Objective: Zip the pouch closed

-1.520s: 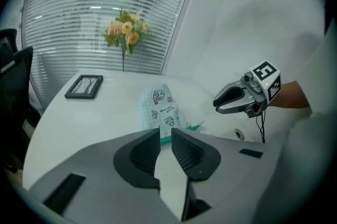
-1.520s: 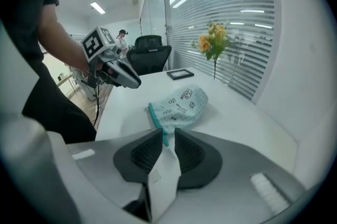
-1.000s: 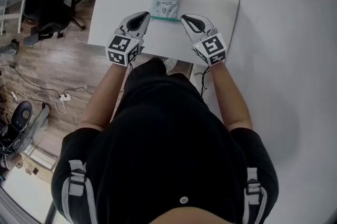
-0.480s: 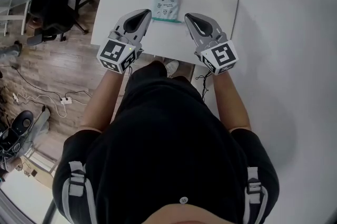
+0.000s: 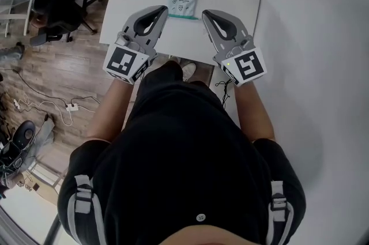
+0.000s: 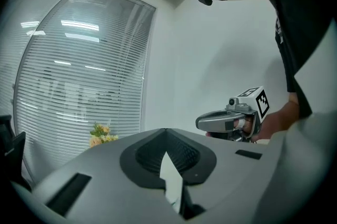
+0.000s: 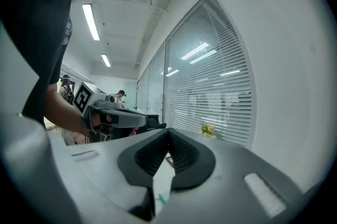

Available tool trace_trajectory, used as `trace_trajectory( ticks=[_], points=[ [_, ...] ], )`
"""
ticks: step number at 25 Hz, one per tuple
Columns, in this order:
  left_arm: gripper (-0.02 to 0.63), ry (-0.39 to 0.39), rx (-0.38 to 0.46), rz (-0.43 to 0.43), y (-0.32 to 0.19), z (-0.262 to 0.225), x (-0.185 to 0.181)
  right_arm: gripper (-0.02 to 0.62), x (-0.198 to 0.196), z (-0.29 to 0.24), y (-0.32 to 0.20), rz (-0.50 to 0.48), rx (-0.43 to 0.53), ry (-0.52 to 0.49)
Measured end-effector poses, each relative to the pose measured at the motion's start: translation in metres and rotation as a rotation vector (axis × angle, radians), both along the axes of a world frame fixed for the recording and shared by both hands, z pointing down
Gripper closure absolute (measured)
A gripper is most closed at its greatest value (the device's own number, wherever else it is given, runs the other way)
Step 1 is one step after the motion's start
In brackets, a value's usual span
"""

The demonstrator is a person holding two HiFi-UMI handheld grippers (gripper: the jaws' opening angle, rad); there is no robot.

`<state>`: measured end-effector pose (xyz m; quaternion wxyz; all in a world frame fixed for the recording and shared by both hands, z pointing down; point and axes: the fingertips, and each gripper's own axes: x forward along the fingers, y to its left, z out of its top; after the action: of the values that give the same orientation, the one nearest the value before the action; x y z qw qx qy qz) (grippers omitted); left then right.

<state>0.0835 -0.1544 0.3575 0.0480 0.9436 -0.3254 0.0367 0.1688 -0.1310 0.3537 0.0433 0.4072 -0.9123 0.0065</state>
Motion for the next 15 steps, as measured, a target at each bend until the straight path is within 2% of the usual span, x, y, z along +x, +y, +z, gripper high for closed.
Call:
trace_trajectory(
  ticks=[5,15],
  points=[
    [0.598,0.02,0.008,0.01,0.006,-0.006,0.001,0.584,0.0,-0.006,0.003,0.0,0.006,-0.013],
    [0.598,0.011,0.032,-0.014,0.007,-0.013,0.002,0.584,0.003,-0.018,0.007,0.014,0.023,-0.069]
  ],
)
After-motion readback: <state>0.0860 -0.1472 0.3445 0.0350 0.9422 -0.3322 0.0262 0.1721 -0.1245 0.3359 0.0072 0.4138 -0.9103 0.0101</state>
